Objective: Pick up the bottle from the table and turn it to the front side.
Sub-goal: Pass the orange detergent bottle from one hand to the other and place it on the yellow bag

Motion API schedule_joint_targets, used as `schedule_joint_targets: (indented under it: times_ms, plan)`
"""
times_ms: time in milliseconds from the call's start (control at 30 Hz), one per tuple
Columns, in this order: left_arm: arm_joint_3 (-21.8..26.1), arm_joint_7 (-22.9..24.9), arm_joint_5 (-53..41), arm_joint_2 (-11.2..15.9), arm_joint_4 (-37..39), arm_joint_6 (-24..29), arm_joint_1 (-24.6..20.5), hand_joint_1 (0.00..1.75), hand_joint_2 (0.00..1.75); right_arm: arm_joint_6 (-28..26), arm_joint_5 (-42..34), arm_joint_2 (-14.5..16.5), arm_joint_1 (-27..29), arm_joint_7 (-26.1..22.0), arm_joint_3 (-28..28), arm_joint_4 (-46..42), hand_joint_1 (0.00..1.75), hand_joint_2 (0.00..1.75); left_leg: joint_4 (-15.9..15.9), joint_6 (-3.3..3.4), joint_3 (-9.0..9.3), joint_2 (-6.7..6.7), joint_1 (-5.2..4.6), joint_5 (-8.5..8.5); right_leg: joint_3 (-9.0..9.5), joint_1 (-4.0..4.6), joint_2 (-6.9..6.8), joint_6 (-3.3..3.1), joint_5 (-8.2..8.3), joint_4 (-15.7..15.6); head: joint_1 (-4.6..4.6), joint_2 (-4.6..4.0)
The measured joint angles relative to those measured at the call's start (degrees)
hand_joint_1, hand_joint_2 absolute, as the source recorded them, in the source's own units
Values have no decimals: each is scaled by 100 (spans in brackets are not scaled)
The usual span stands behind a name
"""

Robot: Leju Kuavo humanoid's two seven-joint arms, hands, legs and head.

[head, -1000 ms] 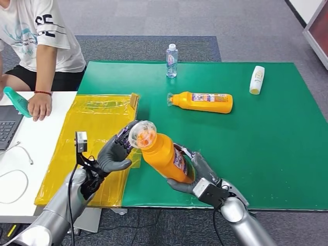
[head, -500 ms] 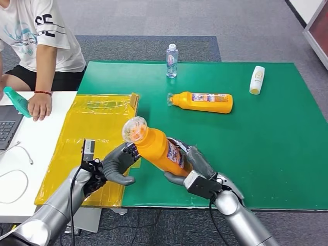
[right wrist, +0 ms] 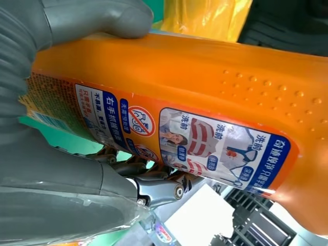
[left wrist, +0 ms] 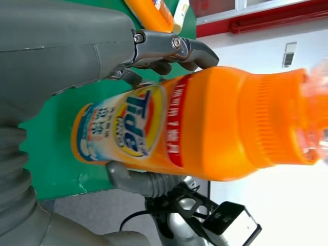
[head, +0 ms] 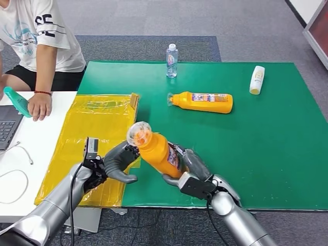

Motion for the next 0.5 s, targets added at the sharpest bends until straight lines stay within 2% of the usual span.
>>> schedule_joint_targets:
  times_ms: [500]
  plan:
    - [-79,0,-17,29,1,70,-38,0,175,-265,323,73,-21,92,195,194,175,175,0,0,0,0,0,0,-1,0,0,0,0,0,-1,0]
